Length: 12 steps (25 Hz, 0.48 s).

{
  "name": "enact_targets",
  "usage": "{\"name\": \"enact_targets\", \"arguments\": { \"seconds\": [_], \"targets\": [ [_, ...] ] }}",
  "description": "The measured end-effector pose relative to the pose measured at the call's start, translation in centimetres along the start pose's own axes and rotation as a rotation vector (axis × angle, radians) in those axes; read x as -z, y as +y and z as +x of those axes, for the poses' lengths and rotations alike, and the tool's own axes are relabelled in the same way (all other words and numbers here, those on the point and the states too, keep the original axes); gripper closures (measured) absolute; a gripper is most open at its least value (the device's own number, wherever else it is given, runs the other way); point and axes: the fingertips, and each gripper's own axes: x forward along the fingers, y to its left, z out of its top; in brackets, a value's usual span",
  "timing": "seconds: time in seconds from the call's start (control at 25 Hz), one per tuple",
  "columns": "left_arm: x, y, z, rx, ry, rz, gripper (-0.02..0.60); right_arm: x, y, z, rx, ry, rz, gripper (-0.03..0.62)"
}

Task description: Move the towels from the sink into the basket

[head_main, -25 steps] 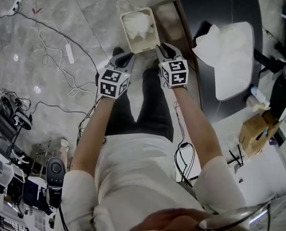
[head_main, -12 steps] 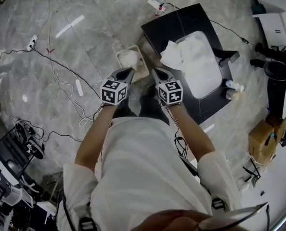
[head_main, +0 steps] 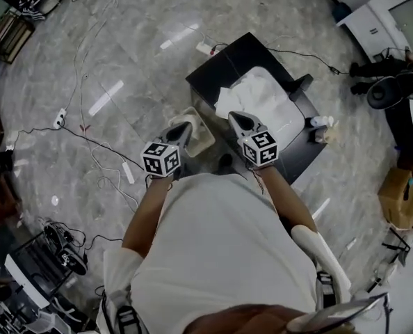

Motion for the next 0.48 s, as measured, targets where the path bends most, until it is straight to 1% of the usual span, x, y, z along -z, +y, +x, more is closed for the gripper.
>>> {"name": "enact_targets", "arguments": {
  "seconds": [0.12,0.2,0.32,0.48],
  "targets": [
    [-3.1,-2.0,-0.6,0.014,-0.054,0.114,0.569,-2.6,-1.4,-2.8,0.062,-0.065,-0.043,0.595],
    [-4.4,-3.1,-0.8,0.023,-0.073,0.167,0.569,-3.9,-2.3,-4.7,0.099,-0.096,-0.061,0.595],
    [-5.4,-4.4,-0.9,0.03,-0.091,0.191,0.569,-5.0,-3.4,-7.3,0.145,-0.129,-0.094,0.595],
    [-5.8,-5.8,-0.9,0.055,-0.122,0.239,0.569,-4.4,-4.6,-9.4,0.214,-0.145,-0.115,0.595]
  ]
}}
